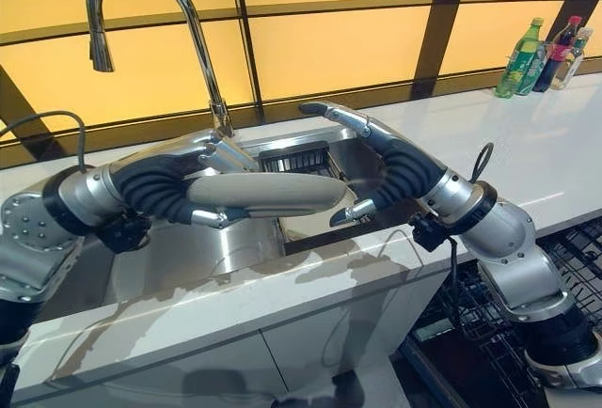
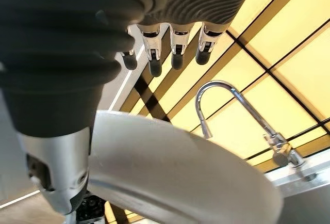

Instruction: Pick up plates and place into dishwasher.

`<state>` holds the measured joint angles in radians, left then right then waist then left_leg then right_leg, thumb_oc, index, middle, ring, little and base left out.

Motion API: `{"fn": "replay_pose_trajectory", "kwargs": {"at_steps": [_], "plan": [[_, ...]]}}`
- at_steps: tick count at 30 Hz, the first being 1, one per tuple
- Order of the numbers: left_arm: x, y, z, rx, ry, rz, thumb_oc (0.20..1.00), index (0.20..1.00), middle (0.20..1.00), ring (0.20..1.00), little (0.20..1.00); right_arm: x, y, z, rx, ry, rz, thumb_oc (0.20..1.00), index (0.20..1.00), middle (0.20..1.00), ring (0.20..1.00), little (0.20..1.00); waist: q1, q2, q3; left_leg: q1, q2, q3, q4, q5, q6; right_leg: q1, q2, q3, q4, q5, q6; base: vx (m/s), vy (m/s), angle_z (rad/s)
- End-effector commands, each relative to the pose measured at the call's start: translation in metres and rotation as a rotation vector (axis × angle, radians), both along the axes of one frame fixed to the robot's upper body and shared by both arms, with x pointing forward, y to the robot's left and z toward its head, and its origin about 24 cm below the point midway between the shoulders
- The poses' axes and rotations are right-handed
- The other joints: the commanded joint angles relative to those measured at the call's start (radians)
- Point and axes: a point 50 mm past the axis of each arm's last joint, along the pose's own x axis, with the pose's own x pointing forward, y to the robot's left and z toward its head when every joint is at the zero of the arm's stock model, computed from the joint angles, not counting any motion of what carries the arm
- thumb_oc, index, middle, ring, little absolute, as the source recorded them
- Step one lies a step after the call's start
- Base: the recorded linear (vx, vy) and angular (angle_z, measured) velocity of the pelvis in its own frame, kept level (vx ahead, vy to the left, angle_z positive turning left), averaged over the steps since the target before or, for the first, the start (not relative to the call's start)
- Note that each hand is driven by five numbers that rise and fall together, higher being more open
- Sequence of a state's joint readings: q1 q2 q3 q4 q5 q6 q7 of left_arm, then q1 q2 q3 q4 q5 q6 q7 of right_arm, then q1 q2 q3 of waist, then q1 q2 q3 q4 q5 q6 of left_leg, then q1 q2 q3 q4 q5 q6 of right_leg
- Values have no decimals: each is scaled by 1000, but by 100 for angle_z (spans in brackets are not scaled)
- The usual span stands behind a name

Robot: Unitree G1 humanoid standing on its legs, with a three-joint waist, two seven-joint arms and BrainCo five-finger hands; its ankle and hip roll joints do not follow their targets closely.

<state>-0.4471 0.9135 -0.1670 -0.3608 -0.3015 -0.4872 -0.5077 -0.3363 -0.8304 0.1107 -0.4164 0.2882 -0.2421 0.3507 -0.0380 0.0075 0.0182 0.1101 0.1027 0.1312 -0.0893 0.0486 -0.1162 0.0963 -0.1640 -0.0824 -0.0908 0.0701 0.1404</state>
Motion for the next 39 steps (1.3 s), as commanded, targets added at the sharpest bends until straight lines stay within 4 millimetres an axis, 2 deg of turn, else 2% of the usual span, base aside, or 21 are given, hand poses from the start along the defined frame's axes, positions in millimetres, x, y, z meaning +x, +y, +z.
{"fn": "replay_pose_trajectory", "kwargs": {"at_steps": [1,8,13,19,20,21,22,23,39], "plan": [[-1,6,26,-152,-133,14,200,200,200,200,200,-4,14,19,55,-49,103,1000,1000,1000,1000,1000,10,-7,-32,-29,-37,-47,29,-86,54,-18,12,-29,101,-111,2,0,0,0],[-9,0,21,-338,-115,-88,200,200,200,200,200,-4,23,10,123,-39,130,1000,1000,1000,1000,1000,15,-13,-28,-27,-38,-51,30,-88,56,-18,12,-29,103,-112,0,0,0,0],[-11,-15,13,-370,-74,-153,200,200,200,200,200,-5,34,5,150,-22,174,1000,1000,1000,1000,1000,12,-17,-24,-25,-41,-55,31,-92,58,-20,13,-23,108,-114,1,0,0,0],[-10,-19,11,-379,-58,-160,200,200,200,200,200,-4,35,2,151,4,171,1000,1000,1000,1000,1000,6,-19,-24,-19,-39,-46,29,-94,58,-18,11,-20,106,-112,3,0,0,0],[-10,-20,10,-377,-58,-159,200,200,200,200,200,-4,34,1,154,5,169,928,928,928,928,928,5,-19,-24,-19,-39,-45,29,-95,58,-18,11,-21,105,-112,3,0,0,0],[-11,-20,9,-374,-57,-160,200,200,200,200,200,-5,34,1,156,2,168,548,548,548,548,548,4,-19,-23,-18,-39,-44,29,-95,59,-19,12,-20,107,-112,3,0,0,0],[-11,-20,9,-374,-57,-159,200,200,200,200,200,-5,34,1,158,1,167,398,398,398,398,398,4,-18,-23,-18,-39,-43,29,-95,59,-20,12,-19,107,-112,3,0,0,0],[-11,-20,9,-373,-58,-157,200,200,200,200,200,-5,34,2,162,1,168,200,200,200,200,200,3,-18,-22,-17,-40,-42,29,-95,60,-20,12,-18,108,-111,2,0,0,0],[-13,-13,11,-393,-87,-128,200,200,200,200,200,-2,25,-3,166,25,101,200,200,200,200,200,2,-19,-20,-15,-33,-32,29,-92,56,-15,17,-25,106,-112,0,0,0,0]]}}
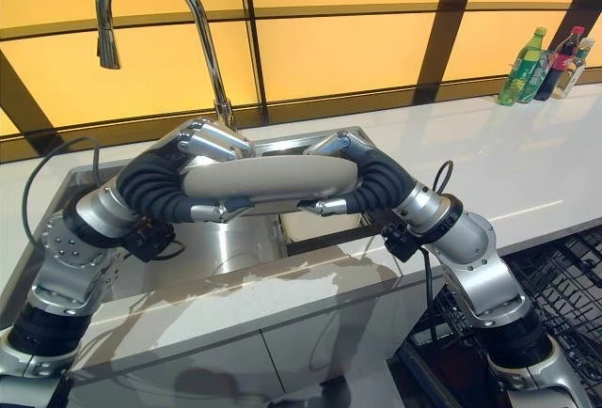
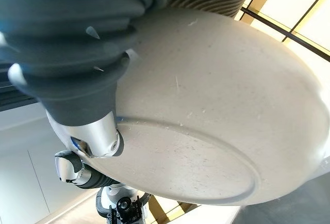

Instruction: Pick up plates and place into dishwasher.

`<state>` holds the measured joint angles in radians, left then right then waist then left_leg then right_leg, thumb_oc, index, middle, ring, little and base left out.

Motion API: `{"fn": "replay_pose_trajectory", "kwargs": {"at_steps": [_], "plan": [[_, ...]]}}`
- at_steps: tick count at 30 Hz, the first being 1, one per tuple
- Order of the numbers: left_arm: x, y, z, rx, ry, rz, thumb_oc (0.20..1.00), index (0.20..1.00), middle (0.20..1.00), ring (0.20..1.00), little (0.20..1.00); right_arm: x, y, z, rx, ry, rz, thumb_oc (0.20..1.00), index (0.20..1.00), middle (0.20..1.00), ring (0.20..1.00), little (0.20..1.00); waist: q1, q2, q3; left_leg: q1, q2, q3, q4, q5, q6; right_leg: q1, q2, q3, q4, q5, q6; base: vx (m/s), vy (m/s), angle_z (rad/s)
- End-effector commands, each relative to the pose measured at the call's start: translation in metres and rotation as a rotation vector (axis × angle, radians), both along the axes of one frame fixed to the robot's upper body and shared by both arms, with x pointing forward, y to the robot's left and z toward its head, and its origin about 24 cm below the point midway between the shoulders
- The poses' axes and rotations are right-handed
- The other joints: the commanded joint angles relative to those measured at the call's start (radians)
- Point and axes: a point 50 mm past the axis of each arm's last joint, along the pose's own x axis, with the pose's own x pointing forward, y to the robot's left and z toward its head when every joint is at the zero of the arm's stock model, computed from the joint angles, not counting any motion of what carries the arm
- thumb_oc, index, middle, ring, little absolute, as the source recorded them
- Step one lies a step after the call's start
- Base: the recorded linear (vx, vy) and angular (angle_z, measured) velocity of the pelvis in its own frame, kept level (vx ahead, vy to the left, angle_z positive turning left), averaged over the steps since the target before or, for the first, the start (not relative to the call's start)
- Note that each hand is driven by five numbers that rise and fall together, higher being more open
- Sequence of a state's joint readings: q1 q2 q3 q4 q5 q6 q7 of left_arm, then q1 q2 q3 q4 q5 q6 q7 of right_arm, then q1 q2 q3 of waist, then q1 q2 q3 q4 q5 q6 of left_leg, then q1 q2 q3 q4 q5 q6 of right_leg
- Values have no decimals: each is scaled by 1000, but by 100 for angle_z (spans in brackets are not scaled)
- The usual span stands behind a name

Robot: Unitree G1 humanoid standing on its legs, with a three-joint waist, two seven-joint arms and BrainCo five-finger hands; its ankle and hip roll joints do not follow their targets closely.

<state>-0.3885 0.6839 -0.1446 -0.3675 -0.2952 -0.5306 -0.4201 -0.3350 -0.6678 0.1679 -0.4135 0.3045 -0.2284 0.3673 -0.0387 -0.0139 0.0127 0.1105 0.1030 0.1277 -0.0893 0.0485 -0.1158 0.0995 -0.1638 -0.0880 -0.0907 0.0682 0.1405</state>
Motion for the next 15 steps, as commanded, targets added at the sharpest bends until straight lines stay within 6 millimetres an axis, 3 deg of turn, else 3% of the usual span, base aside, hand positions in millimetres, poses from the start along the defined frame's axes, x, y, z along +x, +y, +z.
{"fn": "replay_pose_trajectory", "kwargs": {"at_steps": [1,8,9,10,11,15], "plan": [[-10,-3,22,-100,-110,-55,200,200,200,200,200,-3,3,12,41,-52,-9,200,200,200,200,200,3,3,-15,-15,-33,-29,28,-92,56,-18,17,-20,105,-110,0,0,0,0],[-9,0,22,-119,-106,-34,200,200,200,200,200,-3,0,14,90,-71,-47,200,200,200,200,200,5,4,-18,-15,-30,-28,29,-91,53,-16,19,-25,105,-111,-3,0,0,0],[-7,1,22,-130,-92,-21,275,275,275,275,275,-2,-1,15,107,-77,-58,200,200,200,200,200,5,4,-18,-15,-29,-28,29,-90,53,-17,21,-24,106,-112,-4,0,0,0],[-6,1,22,-141,-79,-13,548,548,548,548,548,-2,-1,15,119,-82,-68,200,200,200,200,200,5,5,-18,-15,-29,-28,29,-91,53,-17,21,-25,106,-112,-4,0,0,0],[-4,1,20,-152,-63,-1,1000,1000,1000,1000,1000,-2,-2,15,133,-87,-82,200,200,200,200,200,5,6,-17,-15,-29,-28,30,-91,53,-17,21,-26,107,-112,-4,0,0,0],[2,8,15,-224,-9,52,1000,1000,1000,1000,1000,-2,-8,14,163,-117,-125,200,200,200,200,200,5,9,-16,-16,-28,-27,34,-92,54,-17,20,-24,107,-113,-4,0,0,0]]}}
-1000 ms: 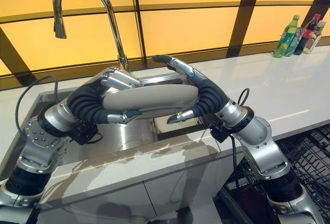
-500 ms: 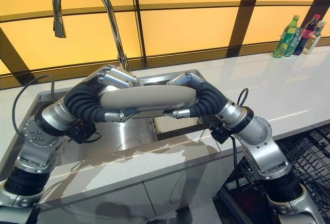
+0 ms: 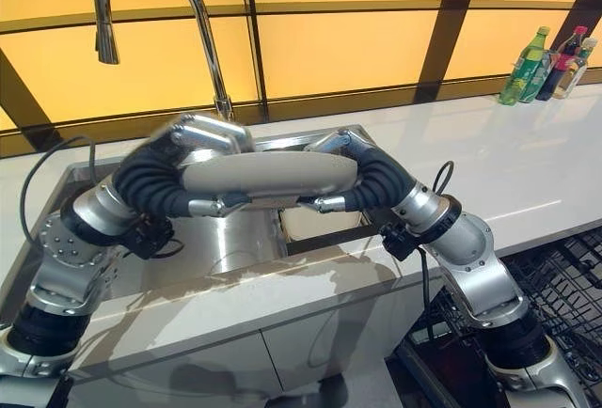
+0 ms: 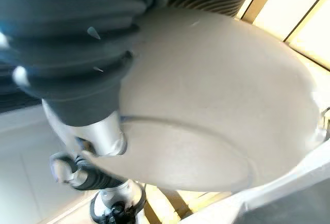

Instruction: Pick up plates and place into dishwasher.

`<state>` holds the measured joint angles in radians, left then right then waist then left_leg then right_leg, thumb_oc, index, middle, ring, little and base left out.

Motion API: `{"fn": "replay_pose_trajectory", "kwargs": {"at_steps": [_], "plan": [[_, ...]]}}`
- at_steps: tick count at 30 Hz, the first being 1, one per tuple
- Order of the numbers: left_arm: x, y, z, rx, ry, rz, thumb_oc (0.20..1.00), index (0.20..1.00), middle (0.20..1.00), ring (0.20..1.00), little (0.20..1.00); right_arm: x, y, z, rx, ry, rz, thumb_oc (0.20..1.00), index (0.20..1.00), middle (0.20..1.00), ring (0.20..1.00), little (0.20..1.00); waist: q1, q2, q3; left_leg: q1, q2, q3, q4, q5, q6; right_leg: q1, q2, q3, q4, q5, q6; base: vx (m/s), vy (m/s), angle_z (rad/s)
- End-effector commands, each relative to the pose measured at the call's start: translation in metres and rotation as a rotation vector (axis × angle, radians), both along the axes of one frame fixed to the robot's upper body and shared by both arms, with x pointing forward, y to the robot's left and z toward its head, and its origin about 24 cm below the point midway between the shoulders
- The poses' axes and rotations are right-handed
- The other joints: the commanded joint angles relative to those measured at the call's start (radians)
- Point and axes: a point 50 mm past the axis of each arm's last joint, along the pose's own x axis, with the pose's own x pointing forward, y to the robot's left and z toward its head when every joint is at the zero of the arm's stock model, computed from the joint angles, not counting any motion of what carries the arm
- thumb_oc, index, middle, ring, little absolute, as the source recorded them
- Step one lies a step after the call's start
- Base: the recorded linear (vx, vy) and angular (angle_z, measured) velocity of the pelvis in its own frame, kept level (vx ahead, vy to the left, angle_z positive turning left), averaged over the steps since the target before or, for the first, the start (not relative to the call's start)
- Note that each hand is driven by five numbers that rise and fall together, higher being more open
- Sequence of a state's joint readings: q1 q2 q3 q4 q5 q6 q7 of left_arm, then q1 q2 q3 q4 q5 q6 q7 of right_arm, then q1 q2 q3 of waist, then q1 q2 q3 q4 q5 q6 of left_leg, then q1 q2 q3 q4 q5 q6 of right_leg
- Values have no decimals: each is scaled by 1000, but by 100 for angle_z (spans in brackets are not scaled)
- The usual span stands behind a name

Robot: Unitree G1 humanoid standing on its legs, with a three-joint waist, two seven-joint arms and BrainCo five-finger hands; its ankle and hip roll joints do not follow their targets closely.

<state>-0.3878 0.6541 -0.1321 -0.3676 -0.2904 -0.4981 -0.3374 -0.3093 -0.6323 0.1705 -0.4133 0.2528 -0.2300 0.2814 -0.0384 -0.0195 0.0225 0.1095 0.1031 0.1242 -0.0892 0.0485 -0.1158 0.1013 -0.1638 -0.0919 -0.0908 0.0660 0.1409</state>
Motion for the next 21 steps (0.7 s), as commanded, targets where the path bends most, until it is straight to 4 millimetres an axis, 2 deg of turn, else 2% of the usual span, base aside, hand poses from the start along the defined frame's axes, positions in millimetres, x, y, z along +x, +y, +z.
{"fn": "replay_pose_trajectory", "kwargs": {"at_steps": [1,7,12,21], "plan": [[-1,9,12,-152,-26,21,1000,1000,1000,1000,1000,-3,-9,19,98,-118,-67,200,200,200,200,200,4,14,-26,-14,-27,-22,33,-92,53,-18,19,-21,106,-111,-4,0,0,0],[0,30,15,-313,-49,138,1000,1000,1000,1000,1000,-3,-23,17,98,-138,-155,200,200,200,200,200,0,12,-29,-12,-23,-12,29,-91,50,-20,18,-22,102,-108,-4,0,0,0],[-4,55,17,-438,-91,256,1000,1000,1000,1000,1000,-4,-42,17,62,-162,-282,200,200,200,200,200,-7,9,-32,-14,-20,-4,31,-91,48,-26,15,-20,105,-107,-4,0,0,0],[-8,91,12,-549,-76,414,1000,1000,1000,1000,1000,-13,-92,21,3,-215,-565,200,200,200,200,200,-43,4,-36,-4,-20,27,24,-93,49,-38,11,5,114,-101,5,1,9,-1]]}}
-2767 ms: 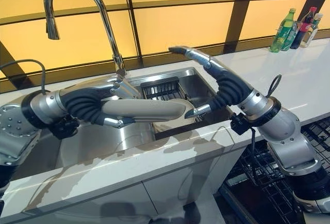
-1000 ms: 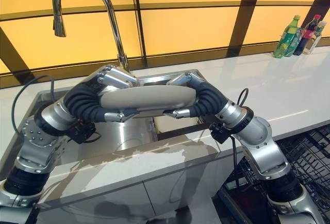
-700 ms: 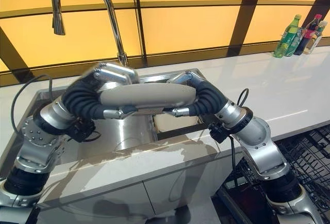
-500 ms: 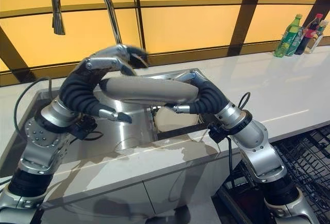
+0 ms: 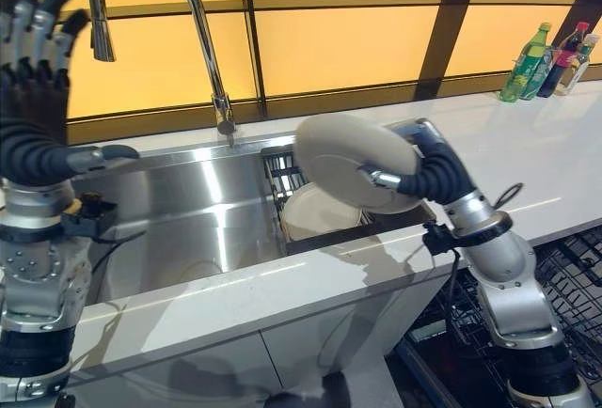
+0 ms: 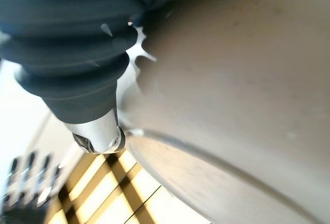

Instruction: Pick up plates and place into dishwasher.

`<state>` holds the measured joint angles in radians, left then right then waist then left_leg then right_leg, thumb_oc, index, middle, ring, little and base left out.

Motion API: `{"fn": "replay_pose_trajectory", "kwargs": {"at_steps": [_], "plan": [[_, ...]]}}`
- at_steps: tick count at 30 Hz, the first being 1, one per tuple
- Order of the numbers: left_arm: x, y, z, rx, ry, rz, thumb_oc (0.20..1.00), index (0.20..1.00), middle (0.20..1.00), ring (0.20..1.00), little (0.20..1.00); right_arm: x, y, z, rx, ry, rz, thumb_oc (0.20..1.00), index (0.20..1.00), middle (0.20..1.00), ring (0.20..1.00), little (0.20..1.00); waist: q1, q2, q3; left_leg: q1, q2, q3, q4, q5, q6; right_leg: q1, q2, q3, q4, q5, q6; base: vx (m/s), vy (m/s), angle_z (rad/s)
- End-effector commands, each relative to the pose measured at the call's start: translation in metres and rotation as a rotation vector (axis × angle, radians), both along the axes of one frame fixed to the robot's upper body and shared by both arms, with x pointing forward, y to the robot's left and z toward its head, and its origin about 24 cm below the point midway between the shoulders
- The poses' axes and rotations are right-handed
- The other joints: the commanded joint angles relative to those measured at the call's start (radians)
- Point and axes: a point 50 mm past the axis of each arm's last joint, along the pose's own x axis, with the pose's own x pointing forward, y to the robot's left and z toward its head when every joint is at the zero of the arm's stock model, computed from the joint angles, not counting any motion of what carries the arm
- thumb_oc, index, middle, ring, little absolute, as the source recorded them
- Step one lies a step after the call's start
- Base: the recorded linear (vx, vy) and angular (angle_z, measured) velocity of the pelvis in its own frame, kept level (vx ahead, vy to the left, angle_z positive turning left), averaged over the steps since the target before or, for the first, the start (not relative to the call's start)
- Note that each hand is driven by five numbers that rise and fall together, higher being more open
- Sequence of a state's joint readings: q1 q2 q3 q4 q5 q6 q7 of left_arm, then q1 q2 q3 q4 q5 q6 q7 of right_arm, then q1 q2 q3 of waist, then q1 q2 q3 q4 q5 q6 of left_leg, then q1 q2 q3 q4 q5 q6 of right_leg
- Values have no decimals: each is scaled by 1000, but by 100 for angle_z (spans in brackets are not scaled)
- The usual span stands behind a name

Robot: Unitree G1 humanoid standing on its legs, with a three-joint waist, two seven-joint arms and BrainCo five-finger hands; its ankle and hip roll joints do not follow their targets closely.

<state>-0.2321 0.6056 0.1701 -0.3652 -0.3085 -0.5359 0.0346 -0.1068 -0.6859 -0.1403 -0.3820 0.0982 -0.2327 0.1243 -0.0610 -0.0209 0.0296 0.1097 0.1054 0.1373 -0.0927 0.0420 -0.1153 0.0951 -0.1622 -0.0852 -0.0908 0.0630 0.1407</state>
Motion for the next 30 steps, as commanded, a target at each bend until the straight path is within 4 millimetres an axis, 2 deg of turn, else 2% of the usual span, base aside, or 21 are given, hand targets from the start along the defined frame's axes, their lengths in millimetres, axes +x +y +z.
{"fn": "replay_pose_trajectory", "kwargs": {"at_steps": [1,13,17,21,25,26,28,30], "plan": [[4,17,2,-59,8,40,1000,1000,1000,1000,1000,-7,-16,24,-27,-139,-82,200,200,200,200,200,-23,5,-43,-3,-23,16,27,-86,48,-32,9,0,114,-98,5,-1,29,-11],[11,27,-1,-33,79,83,1000,1000,1000,1000,1000,-20,-68,18,-69,-72,-369,200,200,200,200,200,-117,4,-32,24,-48,72,19,-117,75,-74,-1,86,145,-87,38,1,40,-19],[13,32,-4,-20,106,128,1000,1000,1000,1000,1000,-28,-83,5,-45,-19,-450,200,200,200,200,200,-163,8,-11,32,-60,96,20,-127,91,-109,-5,130,180,-67,56,-24,10,-21],[16,43,-8,-20,141,210,1000,1000,1000,1000,1000,-34,-91,-7,-24,45,-463,200,200,200,200,200,-200,12,11,40,-68,137,42,-143,101,-148,-25,156,199,-36,79,-21,-29,-34],[15,57,-15,-35,185,293,1000,1000,1000,1000,1000,-32,-94,-18,-8,105,-441,200,200,200,200,200,-200,14,31,47,-66,190,78,-165,103,-184,-62,117,211,-3,90,-23,-90,-54],[14,62,-20,-47,201,314,1000,1000,1000,1000,1000,-28,-94,-23,2,130,-441,200,200,200,200,200,-185,15,42,45,-62,212,92,-169,101,-188,-85,66,205,4,90,-84,-134,-81],[13,68,-24,-45,209,343,1000,1000,1000,1000,1000,-21,-95,-31,-2,162,-456,200,200,200,200,200,-164,16,53,30,-56,237,113,-169,97,-202,-107,13,193,19,87,-112,-169,-77],[11,71,-24,-42,211,358,1000,1000,1000,1000,1000,-16,-95,-35,-3,188,-458,200,200,200,200,200,-152,21,64,14,-49,247,130,-168,95,-211,-114,-9,188,23,83,-61,-131,-71]]}}
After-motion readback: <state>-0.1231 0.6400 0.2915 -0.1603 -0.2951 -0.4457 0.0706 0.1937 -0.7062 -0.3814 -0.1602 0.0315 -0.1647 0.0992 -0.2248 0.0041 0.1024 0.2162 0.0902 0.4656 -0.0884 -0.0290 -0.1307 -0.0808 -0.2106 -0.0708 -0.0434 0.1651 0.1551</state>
